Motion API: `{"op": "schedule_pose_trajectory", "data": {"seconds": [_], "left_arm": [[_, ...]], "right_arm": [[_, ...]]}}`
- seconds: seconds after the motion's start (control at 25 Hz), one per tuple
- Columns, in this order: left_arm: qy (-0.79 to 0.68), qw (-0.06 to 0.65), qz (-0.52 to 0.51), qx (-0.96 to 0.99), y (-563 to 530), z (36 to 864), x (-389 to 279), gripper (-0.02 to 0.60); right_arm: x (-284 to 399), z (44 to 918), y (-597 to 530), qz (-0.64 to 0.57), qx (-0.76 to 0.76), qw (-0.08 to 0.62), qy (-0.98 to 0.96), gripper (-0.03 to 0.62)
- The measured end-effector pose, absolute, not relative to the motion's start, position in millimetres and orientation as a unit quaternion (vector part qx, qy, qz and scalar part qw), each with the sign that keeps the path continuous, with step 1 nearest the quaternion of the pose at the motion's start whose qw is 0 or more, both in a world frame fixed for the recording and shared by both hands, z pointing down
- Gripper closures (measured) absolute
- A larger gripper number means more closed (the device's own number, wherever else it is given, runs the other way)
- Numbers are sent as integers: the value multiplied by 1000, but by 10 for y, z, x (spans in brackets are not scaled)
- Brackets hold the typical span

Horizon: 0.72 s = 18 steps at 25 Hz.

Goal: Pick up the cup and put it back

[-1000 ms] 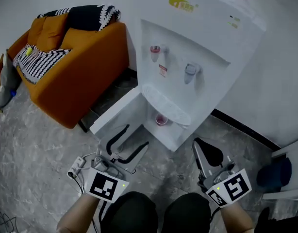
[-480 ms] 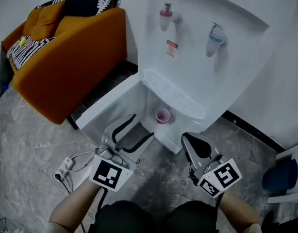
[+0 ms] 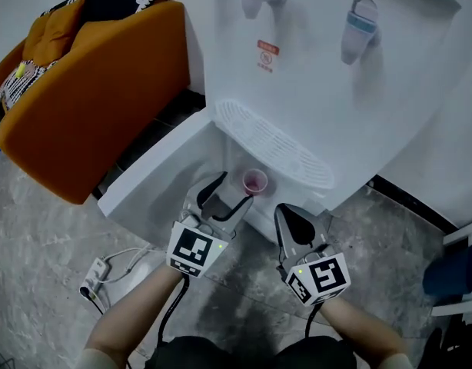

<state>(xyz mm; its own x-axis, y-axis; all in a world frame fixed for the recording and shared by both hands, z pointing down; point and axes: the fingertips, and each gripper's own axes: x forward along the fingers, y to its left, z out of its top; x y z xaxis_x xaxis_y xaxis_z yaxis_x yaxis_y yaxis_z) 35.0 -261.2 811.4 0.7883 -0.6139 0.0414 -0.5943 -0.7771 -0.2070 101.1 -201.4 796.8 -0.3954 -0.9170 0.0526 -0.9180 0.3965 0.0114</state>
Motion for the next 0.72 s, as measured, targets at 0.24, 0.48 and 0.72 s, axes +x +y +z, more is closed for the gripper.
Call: {"op": "schedule_pose_trajectory", "data": {"seconds": [0.24,0.48,0.72], "left_arm": [[332,55,-74,-939,-2963,8641,551,302],[323,29,-107,-940,-3129,9172,839,285],[352,0,-144,-925,-3319,9708,941,238]], "right_arm": [[1092,8392,-2238,17,584,45,-810,591],[1026,8700,-2340,30,587,54,-807,591],[1080,8937,-2429,78,595,41,-799,591]]}}
